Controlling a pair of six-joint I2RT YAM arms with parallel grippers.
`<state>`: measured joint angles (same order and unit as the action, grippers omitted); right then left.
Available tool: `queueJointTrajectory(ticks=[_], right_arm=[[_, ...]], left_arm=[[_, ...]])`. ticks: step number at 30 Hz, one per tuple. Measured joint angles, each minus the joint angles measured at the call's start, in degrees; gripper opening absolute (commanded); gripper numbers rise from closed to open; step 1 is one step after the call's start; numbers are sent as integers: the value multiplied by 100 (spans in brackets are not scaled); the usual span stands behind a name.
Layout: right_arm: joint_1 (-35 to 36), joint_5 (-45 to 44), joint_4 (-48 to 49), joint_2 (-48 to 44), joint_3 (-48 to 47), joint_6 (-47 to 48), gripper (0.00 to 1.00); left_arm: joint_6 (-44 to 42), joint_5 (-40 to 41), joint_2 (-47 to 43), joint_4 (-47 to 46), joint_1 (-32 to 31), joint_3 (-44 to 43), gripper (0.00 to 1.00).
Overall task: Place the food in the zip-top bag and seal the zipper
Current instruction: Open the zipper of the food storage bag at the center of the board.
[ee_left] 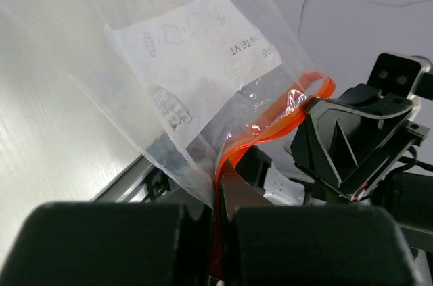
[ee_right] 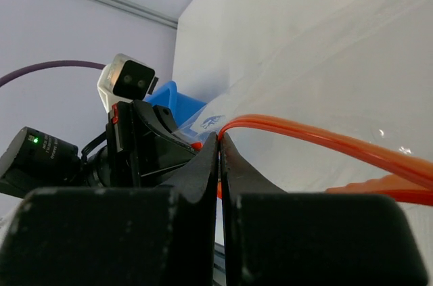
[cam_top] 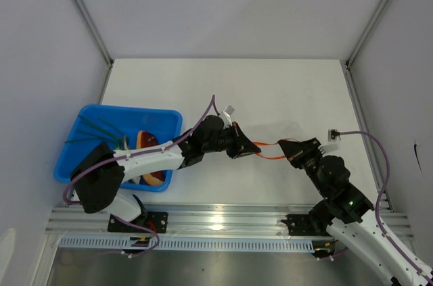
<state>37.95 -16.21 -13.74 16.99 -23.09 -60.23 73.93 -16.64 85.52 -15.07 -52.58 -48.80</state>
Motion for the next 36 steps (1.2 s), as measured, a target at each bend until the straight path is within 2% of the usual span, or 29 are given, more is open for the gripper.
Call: queueJointTrajectory(ticks=[3, 4, 6, 10, 20, 22, 24, 28, 36], right_arm=[[17, -7, -236, 197, -214, 168, 17], [24, -7, -317, 295, -343, 251, 34], [22, -22, -505, 570, -704, 485, 54], [20, 201, -789, 1193, -1453, 1029, 75], [20, 2446, -1491, 2653, -2953, 2636, 72], [26, 2618, -1687, 2828, -3220, 2942, 66], [26, 2671, -1947, 3049, -3532, 3285, 60], [190, 2437, -2269, 3383, -3823, 3862, 57], [1338, 1115, -2883, 4006, -3967, 4634, 56]], left_arm=[[-273, 4, -39, 175, -2, -2, 1], [-407, 24, -79, 291, 0, -4, 0], [-680, 103, -186, 595, 2, -28, 1], [-1370, 269, -450, 1357, 39, -236, 1], [-3217, 363, -590, 3141, 391, -1598, 1], [-3442, 326, -562, 3362, 435, -1757, 1], [-3615, 236, -494, 3521, 452, -1853, 1], [-3799, 9, -315, 3788, 463, -1928, 0], [-3947, -446, -125, 4153, 643, -2135, 1]])
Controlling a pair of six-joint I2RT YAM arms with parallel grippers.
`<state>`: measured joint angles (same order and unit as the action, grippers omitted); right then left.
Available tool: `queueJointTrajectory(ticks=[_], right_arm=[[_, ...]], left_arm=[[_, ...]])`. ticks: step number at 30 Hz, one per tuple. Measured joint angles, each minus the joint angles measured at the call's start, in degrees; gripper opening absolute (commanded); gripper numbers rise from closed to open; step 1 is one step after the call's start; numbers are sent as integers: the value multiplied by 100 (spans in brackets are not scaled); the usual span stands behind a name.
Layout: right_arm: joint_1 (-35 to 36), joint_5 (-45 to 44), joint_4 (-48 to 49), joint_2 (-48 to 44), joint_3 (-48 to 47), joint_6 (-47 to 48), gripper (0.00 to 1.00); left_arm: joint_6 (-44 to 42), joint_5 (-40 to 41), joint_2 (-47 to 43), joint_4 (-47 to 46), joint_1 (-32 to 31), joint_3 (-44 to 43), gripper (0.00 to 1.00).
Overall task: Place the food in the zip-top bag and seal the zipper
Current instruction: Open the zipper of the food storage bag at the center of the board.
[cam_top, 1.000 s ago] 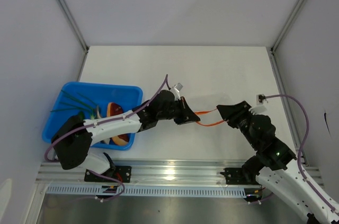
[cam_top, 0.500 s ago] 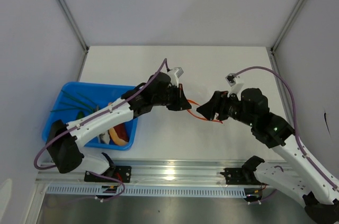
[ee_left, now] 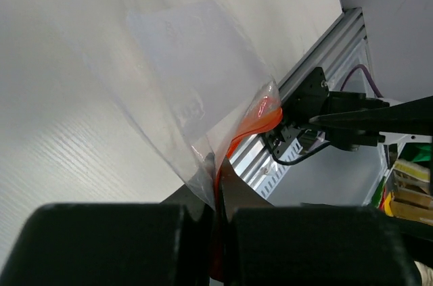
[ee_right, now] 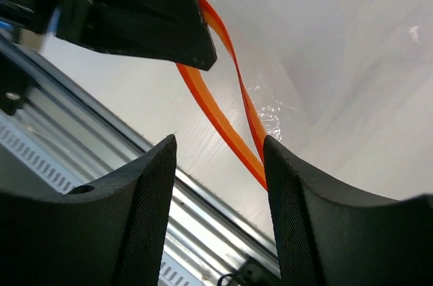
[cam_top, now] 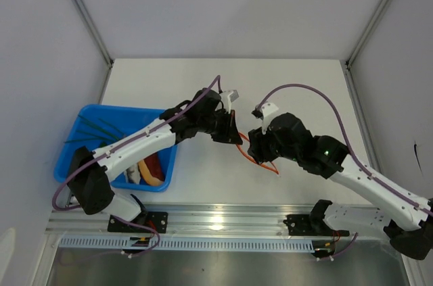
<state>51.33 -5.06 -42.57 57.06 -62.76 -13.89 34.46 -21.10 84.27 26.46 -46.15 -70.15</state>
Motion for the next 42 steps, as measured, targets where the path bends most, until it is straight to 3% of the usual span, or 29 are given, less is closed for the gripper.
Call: queueJointTrajectory(ticks=[6, 19, 22, 28, 32, 36, 42], right_arm=[[343, -848, -107, 422, 0, 304, 46], [656, -1834, 101, 1080, 17, 752, 42], [699, -1908, 122, 1165, 42, 822, 32], [732, -2015, 205, 1150, 175, 802, 0], [732, -2009, 229, 1054, 214, 713, 0], [732, -1947, 232, 1001, 208, 546, 0], [732, -1851, 151, 1434, -260, 83, 0]], left_arm=[[-2, -387, 11, 22, 179, -24, 0], [0, -1202, 20, -61, 334, -2, 1], [0, -1331, 22, -81, 391, 13, 1], [0, -1429, 22, -166, 463, 146, 1], [-2, -1427, 17, -210, 468, 289, 7], [-4, -1335, -125, -358, 470, 603, 21], [-120, -798, -911, -444, 479, 1128, 17]])
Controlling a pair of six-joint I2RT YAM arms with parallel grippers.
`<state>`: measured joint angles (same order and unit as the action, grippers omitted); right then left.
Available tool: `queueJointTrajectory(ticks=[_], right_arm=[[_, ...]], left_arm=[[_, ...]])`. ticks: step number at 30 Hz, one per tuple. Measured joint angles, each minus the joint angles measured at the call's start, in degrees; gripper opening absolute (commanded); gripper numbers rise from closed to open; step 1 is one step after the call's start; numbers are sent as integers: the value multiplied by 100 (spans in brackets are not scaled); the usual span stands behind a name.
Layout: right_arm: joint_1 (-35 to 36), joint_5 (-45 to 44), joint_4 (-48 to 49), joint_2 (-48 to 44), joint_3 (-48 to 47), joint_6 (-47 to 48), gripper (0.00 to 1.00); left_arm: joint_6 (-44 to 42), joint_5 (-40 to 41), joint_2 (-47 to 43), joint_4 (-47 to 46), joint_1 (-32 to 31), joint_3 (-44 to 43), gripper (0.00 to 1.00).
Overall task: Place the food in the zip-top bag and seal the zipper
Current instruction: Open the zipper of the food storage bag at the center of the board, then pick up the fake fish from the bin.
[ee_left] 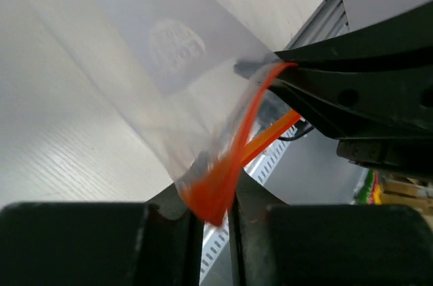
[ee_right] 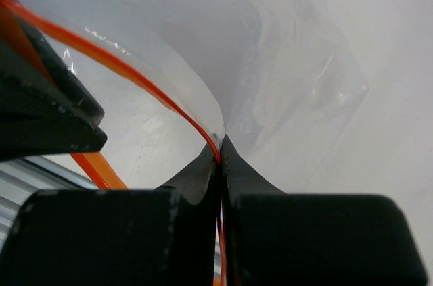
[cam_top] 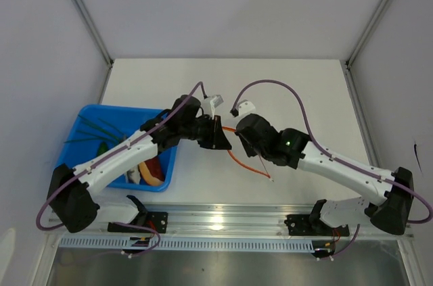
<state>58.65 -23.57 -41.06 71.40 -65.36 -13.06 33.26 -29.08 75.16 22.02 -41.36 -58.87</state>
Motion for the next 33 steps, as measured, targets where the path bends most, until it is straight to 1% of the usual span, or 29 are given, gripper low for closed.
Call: queueJointTrajectory(ticks=[1, 2, 4, 9, 10, 11, 12, 13, 14, 16, 17, 18, 22, 23, 28, 30, 33], right_arm=[[0, -4, 0, 125, -116, -72, 0], [-2, -9, -35, 240, -243, -146, 0], [-31, -4, -133, 417, -494, -245, 0], [-166, 127, -234, 527, -1102, -396, 0], [-203, 205, -229, 525, -1178, -413, 0], [-238, 273, -219, 525, -1224, -435, 0], [-273, 339, -205, 525, -1235, -455, 0], [-308, 393, -205, 533, -1235, -483, 0], [-339, 444, -205, 560, -1235, -501, 0], [-411, 527, -203, 667, -1235, -549, 0], [-457, 592, -199, 741, -1235, -568, 0], [-511, 645, -195, 828, -1235, -592, 0], [-704, 807, -188, 1137, -1235, -638, 0], [-743, 831, -181, 1200, -1235, -638, 0], [-833, 955, -149, 1495, -1259, -638, 0], [-861, 992, -136, 1606, -1276, -640, 0], [-944, 1062, -125, 1714, -1279, -643, 0]], left_arm=[[-33, 109, -125, 35, 7, 9, 15], [-76, 229, -221, 48, 9, 9, 9], [-166, 439, -332, 136, 13, 9, 6], [-249, 916, -341, 426, 17, 87, 4], [-262, 981, -339, 470, 20, 114, 5], [-284, 1064, -330, 514, 20, 125, 15], [-326, 1126, -326, 538, 20, 131, 19], [-345, 1185, -326, 544, 20, 133, 26], [-376, 1248, -330, 540, 20, 133, 41], [-455, 1349, -376, 496, 20, 146, 52], [-485, 1392, -442, 450, 20, 173, 62], [-535, 1416, -533, 396, 22, 212, 68], [-675, 1523, -1137, 236, 24, 289, 91], [-719, 1545, -1316, 190, 26, 282, 99], [-833, 1768, -1919, 129, 26, 125, 99], [-822, 2127, -2131, 216, 26, 111, 100], [-752, 2763, -2441, 540, 68, 107, 94]])
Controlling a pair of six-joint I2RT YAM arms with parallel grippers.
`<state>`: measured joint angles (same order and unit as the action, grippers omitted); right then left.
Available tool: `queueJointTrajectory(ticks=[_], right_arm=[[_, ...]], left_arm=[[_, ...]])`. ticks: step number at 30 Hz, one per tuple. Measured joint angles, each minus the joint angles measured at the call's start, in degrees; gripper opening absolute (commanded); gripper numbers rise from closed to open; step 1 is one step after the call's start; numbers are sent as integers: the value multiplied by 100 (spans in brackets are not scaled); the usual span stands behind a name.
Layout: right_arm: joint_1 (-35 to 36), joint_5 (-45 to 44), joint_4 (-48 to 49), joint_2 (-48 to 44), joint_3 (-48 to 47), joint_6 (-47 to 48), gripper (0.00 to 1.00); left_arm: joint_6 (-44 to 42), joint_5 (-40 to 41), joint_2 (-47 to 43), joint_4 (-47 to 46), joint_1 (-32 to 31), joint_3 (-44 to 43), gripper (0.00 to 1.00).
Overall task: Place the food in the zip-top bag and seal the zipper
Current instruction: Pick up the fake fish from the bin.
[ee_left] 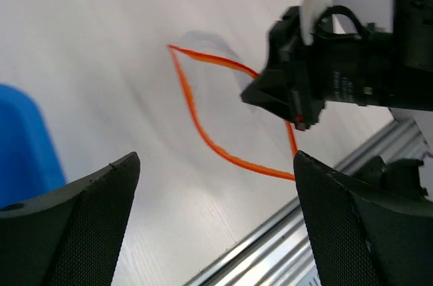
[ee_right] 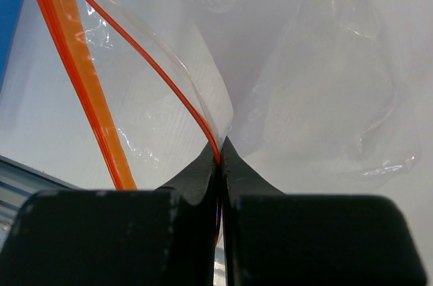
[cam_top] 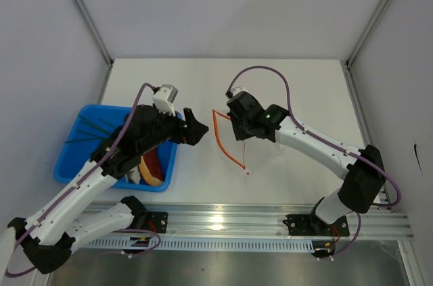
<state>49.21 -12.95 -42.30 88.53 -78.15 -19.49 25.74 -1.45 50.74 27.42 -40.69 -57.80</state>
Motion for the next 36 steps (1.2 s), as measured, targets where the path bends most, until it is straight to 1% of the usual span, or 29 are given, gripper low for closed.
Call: queueJointTrajectory(ticks=[1, 3, 6, 8, 13, 17, 20, 23, 27, 36], right_arm=[[-31, 28, 7, 9, 0, 0, 0], [-79, 76, 22, 11, -2, 0, 0], [-153, 181, 39, 11, -20, 4, 0], [-197, 243, 44, 11, -33, 9, 0], [-264, 417, 50, 11, -33, 70, 0], [-315, 549, 52, 9, -33, 140, 0], [-354, 643, 61, 11, -31, 199, 0], [-396, 728, 70, 9, -31, 264, 0], [-431, 811, 105, 9, -31, 330, 0], [-450, 984, 225, 9, 20, 413, 0]], left_arm=[[28, 192, -94, 127, 61, -2, 90], [111, 520, -210, 387, 299, -15, 86], [210, 745, -203, 756, 929, -28, 85], [297, 796, -157, 992, 1550, 13, 85], [396, 527, 35, 1292, 2785, 199, 85], [431, 205, 660, 1410, 3423, 199, 85], [437, 39, 1215, 1440, 3703, 234, 85], [483, -90, 1495, 1478, 3904, 330, 84], [656, -101, 1521, 1534, 4266, 496, 84], [1062, 264, 1609, 1895, 4846, 586, 83]])
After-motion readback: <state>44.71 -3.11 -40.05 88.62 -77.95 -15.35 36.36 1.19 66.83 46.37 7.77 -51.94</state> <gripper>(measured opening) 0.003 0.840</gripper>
